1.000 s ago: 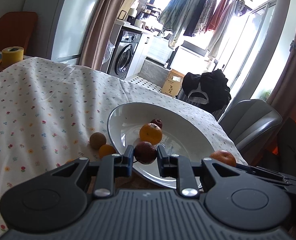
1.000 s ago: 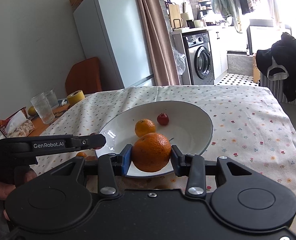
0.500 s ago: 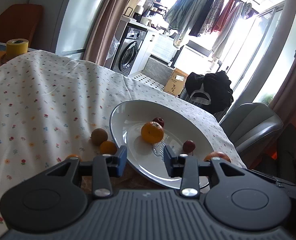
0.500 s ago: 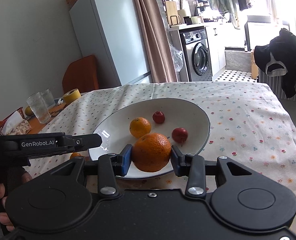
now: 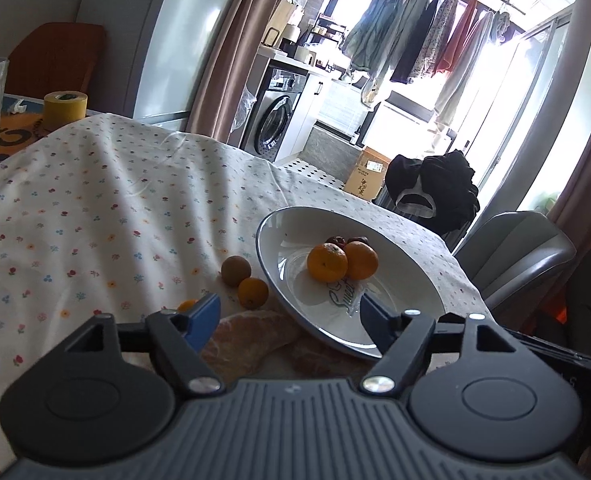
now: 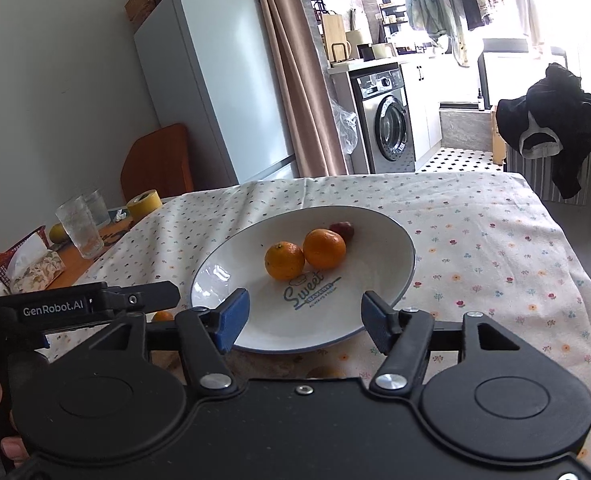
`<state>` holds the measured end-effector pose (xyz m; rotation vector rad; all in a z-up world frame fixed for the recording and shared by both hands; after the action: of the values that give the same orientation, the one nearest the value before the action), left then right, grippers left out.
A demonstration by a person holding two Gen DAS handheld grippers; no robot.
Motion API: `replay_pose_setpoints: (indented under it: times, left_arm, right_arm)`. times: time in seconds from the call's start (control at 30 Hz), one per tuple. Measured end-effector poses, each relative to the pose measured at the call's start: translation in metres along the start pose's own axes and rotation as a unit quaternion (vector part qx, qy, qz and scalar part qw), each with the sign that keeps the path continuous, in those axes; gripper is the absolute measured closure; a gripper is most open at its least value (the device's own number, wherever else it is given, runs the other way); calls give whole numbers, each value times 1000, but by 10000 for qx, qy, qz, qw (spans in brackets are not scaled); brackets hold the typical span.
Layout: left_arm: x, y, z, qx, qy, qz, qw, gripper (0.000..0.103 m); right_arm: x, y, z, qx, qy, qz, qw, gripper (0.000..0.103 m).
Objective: Organize fruits
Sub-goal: 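Lower the large orange into the bowl with the right tool while the left tool drops the red fruit in, then withdraw both open tools from the bowl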
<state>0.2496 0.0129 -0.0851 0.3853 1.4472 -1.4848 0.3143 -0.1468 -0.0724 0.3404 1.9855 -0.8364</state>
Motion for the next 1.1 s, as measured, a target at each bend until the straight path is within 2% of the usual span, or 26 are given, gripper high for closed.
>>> replay_pose_setpoints:
  times: [0.13, 0.2, 0.4, 0.5, 0.57, 0.8, 1.1]
  left_arm:
    - [3, -8, -6, -212, 3, 84, 9997, 17]
    - [5, -11, -9, -276, 7, 110, 9996, 16]
    - [7, -24, -18, -477, 64, 177, 9987, 13]
    - [7, -31, -22, -550, 99, 222, 9982, 12]
    - [8, -35, -25, -579, 111, 253, 9979, 12]
    - [9, -49, -35, -644, 112, 295, 9974, 12]
    - [7, -64, -47, -663, 129, 387, 9970, 12]
  right_arm:
    - [4, -6, -4, 4, -53, -7, 10000, 35]
    - [5, -7, -8, -29, -72, -24, 10000, 28]
    - [8, -13, -14, 25, -110, 18, 9999, 18]
    - [9, -16, -18, 82, -179, 60, 9998, 3]
    - [10, -18, -21, 53, -211, 102, 9997, 0]
    - [7, -24, -27, 29, -123, 257, 9996, 0]
    - [8, -25, -46, -249, -34, 223, 9994, 0]
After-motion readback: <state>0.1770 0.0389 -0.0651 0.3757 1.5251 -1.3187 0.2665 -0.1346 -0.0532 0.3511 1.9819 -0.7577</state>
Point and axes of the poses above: each gripper's, at about its wrist camera, not at the fingertips, and y roughly the way its jaws point, z to its right, x to its underside, the point moved 7 cm from there along y, roughly the way its jaws point, and after that the axes turned 11 degrees about -x, right-handed, at the moved point
